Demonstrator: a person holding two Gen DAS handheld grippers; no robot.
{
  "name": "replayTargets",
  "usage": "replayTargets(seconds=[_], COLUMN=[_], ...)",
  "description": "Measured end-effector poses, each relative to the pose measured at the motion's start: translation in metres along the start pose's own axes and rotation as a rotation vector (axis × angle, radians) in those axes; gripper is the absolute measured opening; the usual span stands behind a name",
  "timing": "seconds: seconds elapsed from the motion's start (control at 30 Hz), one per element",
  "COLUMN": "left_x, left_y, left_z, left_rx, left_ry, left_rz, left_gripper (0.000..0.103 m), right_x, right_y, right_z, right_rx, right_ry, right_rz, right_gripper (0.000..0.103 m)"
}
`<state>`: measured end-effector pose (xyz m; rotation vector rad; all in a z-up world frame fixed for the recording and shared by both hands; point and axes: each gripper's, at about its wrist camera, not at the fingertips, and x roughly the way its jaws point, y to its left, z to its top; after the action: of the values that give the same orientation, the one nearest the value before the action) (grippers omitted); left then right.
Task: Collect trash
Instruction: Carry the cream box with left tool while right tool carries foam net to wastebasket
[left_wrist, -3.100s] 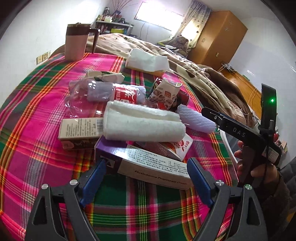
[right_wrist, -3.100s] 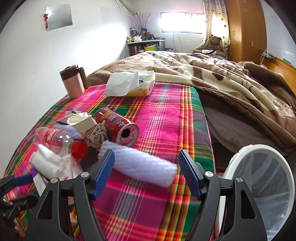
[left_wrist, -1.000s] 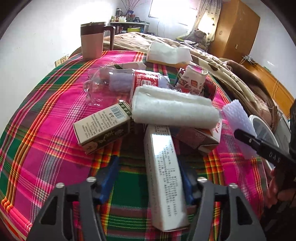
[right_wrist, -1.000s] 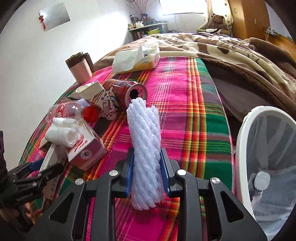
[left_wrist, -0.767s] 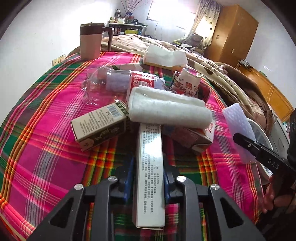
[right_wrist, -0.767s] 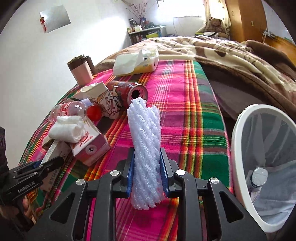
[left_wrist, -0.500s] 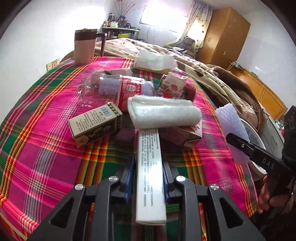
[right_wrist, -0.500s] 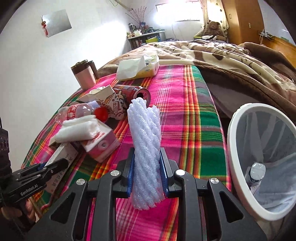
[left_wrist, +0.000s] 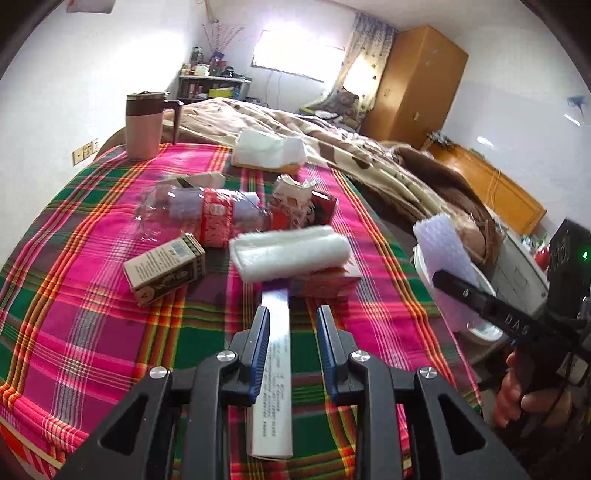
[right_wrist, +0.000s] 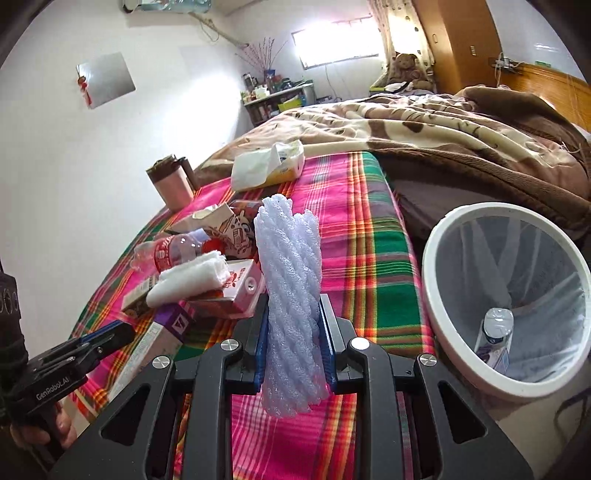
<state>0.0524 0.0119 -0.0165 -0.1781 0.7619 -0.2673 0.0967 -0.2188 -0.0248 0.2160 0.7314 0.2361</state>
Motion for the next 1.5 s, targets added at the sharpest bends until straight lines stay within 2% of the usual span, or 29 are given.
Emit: replayTargets(seconds=[0.1, 0.17, 0.23, 0.27, 0.3, 0.4, 0.43, 0.47, 0.5, 0.53, 0.57, 0.6, 0.8, 1.1, 1.5], left_x=[0.011, 0.008, 0.011, 0.013, 0.015, 0.020, 0.022, 0.025, 0.027, 0.030, 0.031, 0.031, 0.018, 0.000, 0.030], left_y=[0.001, 0.002, 0.003, 0.004, 0.003, 0.003, 0.003, 0.003, 0.001, 0.000, 0.001, 0.000, -0.014, -0.047, -0.121], left_z=[-0.007, -0.010, -0.012, -0.014, -0.016, -0.021, -0.022, -0.023, -0.024, -0.025, -0.026, -0.026, -0.024, -0.010, 0.032], left_rx=[0.010, 0.012, 0.015, 0.017, 0.022, 0.021, 0.022, 0.025, 0.034, 0.043, 0.043, 0.045, 0.072, 0.107, 0.207], left_ry=[0.040, 0.026, 0.047, 0.057, 0.062, 0.080, 0.086, 0.093, 0.099, 0.108, 0.114, 0.113, 0.082, 0.032, 0.006], left_rz=[0.034, 0.071, 0.077, 0.088, 0.100, 0.085, 0.081, 0.082, 0.090, 0.099, 0.095, 0.091, 0.052, -0.079, -0.223], left_gripper=[0.027, 0.028, 0.040, 0.053, 0.057, 0.056, 0.056, 0.051, 0.038, 0.031, 0.024, 0.023, 0.023, 0.022, 0.023], right_x=[-0.001, -0.003, -0.004, -0.006, -0.006, -0.009, -0.010, -0.011, -0.011, -0.011, -0.012, -0.012, -0.018, -0.035, -0.059], right_y=[0.000, 0.000, 0.001, 0.000, 0.000, 0.002, 0.002, 0.001, 0.001, 0.000, 0.000, 0.000, -0.006, -0.017, -0.062], right_z=[-0.002, -0.004, -0.005, -0.006, -0.006, -0.007, -0.007, -0.008, -0.008, -0.009, -0.010, -0.011, -0.013, -0.010, 0.006], right_rx=[-0.003, -0.003, -0.007, -0.006, -0.003, -0.004, -0.006, -0.007, -0.007, -0.007, -0.007, -0.004, 0.017, 0.045, 0.111], right_ry=[-0.003, -0.002, -0.004, -0.006, -0.007, -0.012, -0.014, -0.014, -0.013, -0.012, -0.012, -0.012, -0.022, -0.070, -0.130], right_rz=[-0.012, -0.008, -0.011, -0.011, -0.005, 0.001, 0.001, 0.002, 0.003, 0.003, 0.003, 0.004, -0.001, -0.014, -0.144], right_gripper=[0.025, 0.025, 0.025, 0.025, 0.025, 0.025, 0.025, 0.025, 0.025, 0.025, 0.025, 0.025, 0.025, 0.025, 0.025])
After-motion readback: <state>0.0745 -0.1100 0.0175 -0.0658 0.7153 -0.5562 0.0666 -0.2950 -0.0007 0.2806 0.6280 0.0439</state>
